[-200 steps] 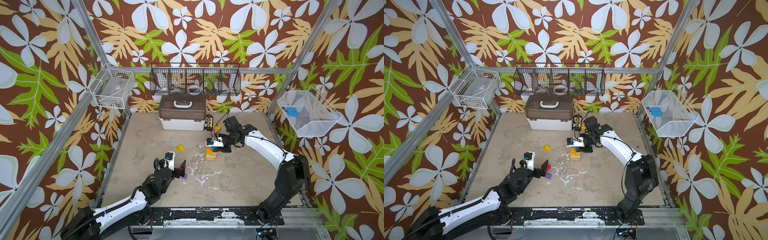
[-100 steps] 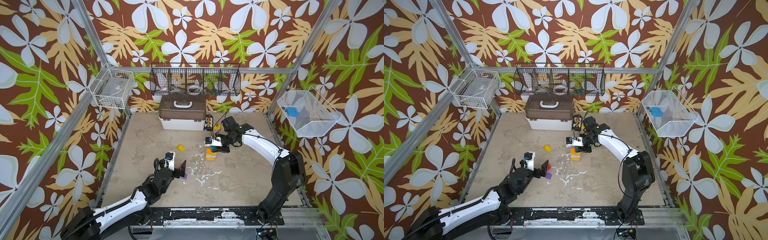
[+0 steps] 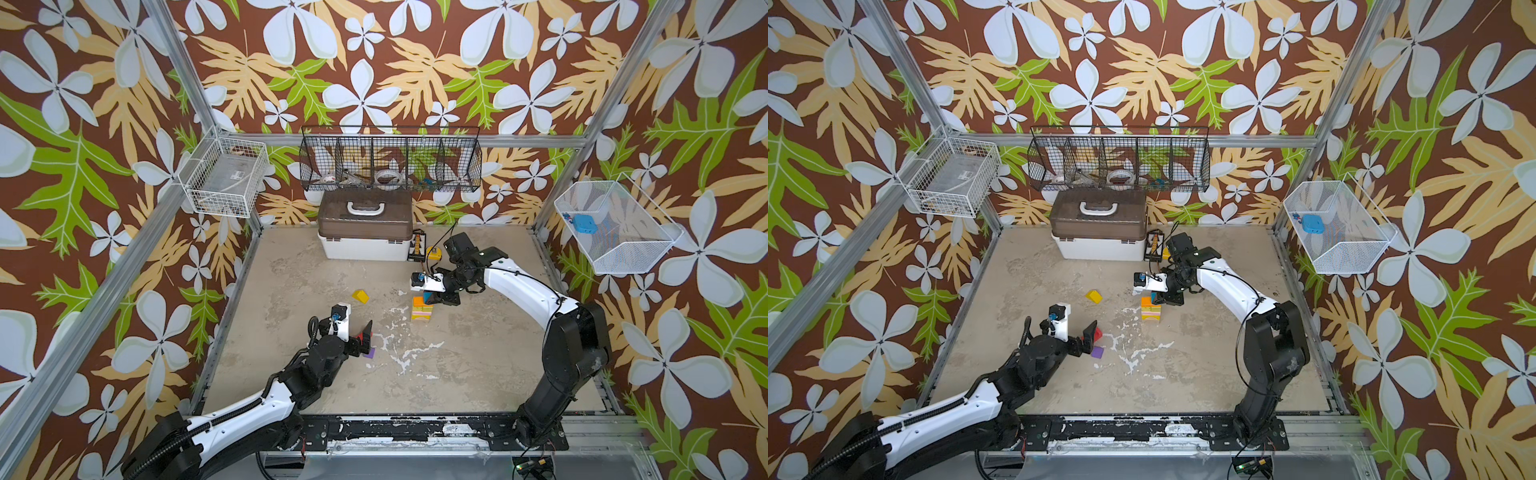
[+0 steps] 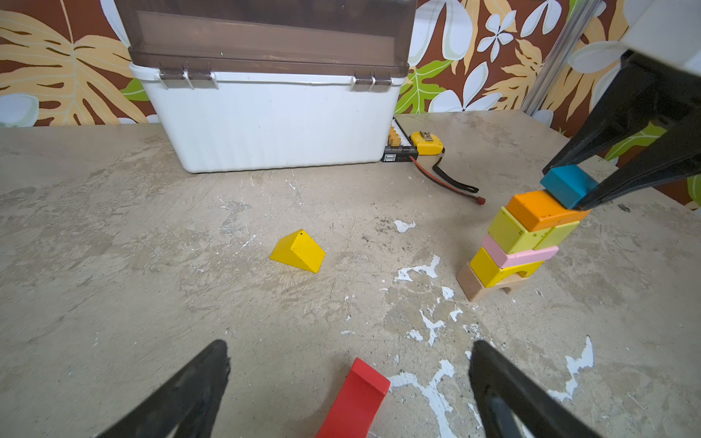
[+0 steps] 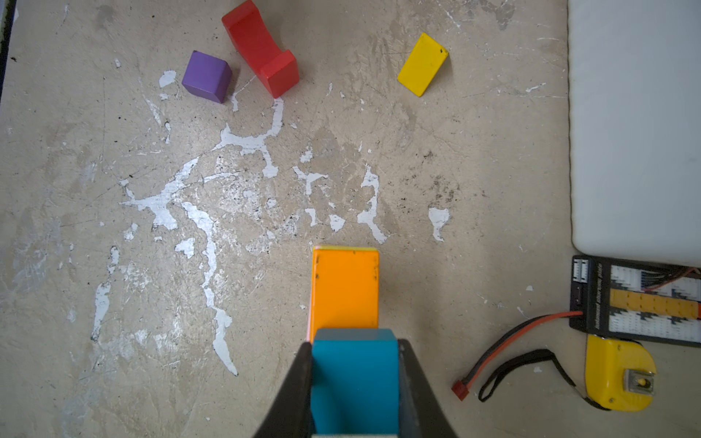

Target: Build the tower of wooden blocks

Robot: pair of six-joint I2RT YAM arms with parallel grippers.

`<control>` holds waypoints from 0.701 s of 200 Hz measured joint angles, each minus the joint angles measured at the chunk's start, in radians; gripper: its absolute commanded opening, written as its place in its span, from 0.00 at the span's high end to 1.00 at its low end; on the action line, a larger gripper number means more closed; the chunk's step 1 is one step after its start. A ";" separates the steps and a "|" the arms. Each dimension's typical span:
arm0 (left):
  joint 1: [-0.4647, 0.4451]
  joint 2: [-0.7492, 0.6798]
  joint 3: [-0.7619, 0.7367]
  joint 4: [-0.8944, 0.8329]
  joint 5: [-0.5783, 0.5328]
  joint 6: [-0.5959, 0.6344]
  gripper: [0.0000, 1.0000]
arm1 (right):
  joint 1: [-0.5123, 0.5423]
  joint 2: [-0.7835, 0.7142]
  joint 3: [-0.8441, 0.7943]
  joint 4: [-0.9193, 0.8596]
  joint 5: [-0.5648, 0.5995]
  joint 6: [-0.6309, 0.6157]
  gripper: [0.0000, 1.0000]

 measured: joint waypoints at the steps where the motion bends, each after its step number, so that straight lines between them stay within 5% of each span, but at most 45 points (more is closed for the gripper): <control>1: 0.000 0.000 0.000 0.000 0.000 0.000 0.00 | 0.000 0.000 0.000 0.000 0.000 0.000 0.76; 140: 0.000 0.000 0.000 0.000 0.003 0.000 0.00 | -0.008 -0.002 -0.001 0.003 -0.005 0.031 0.60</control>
